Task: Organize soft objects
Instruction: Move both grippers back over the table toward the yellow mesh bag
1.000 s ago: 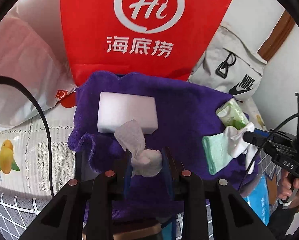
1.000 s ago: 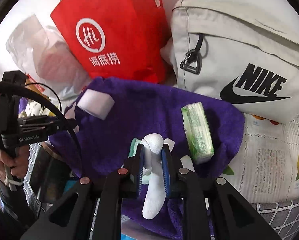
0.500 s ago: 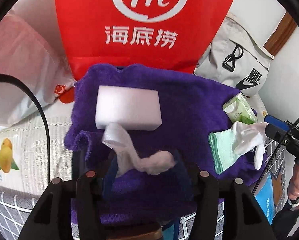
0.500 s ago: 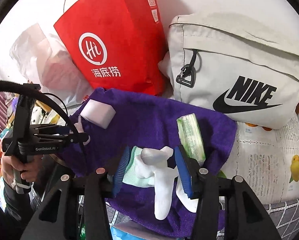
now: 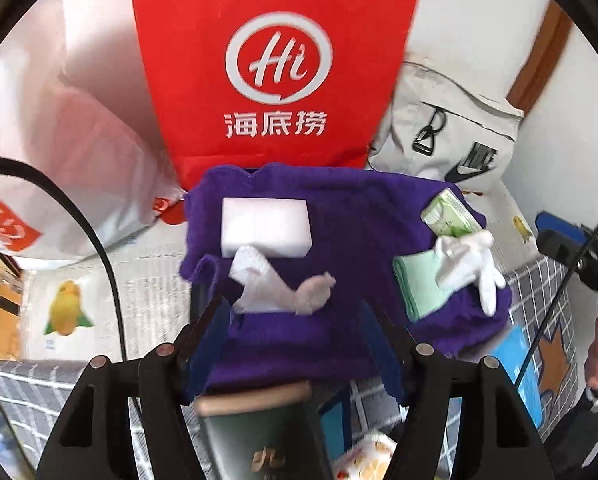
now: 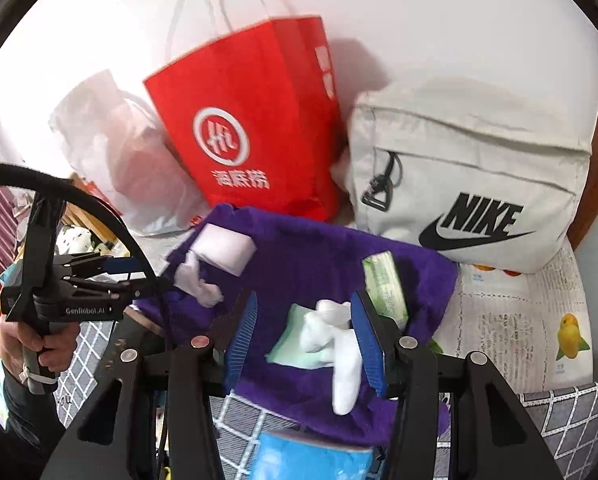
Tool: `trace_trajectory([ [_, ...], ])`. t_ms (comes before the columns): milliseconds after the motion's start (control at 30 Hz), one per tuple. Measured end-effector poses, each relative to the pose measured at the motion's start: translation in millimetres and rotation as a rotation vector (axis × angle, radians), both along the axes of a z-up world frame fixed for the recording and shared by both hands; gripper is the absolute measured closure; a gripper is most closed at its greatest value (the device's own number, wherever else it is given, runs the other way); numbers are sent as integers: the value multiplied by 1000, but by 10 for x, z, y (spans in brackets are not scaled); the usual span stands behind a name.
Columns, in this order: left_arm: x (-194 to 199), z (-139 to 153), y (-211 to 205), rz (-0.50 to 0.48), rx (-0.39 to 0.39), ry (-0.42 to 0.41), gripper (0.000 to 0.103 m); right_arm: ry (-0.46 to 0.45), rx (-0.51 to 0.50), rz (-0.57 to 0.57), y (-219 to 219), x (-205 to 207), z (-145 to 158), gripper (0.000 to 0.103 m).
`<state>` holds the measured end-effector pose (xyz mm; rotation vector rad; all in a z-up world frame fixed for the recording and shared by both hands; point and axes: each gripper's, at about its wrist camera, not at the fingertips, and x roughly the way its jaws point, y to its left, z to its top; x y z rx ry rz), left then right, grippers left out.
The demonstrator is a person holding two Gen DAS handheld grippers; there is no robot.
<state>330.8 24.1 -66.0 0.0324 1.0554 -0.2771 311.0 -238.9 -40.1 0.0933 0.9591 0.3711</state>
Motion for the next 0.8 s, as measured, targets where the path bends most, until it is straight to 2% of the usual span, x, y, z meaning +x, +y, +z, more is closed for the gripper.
trace_trajectory([
  [200, -491, 174, -1, -27, 15, -30, 38, -28, -8, 25, 157, -301, 243, 53],
  [333, -938, 115, -113, -71, 30, -26, 37, -50, -2, 35, 215, -605, 362, 47],
  [433, -1257, 22, -143, -95, 29, -15, 37, -65, -5, 46, 247, -923, 403, 47],
  [633, -1690, -294, -89, -86, 28, 59, 37, -43, -14, 80, 318, -1404, 303, 46],
  [800, -1937, -497, 165, -14, -14, 105, 37, 30, 14, 108, 422, -1742, 37, 46],
])
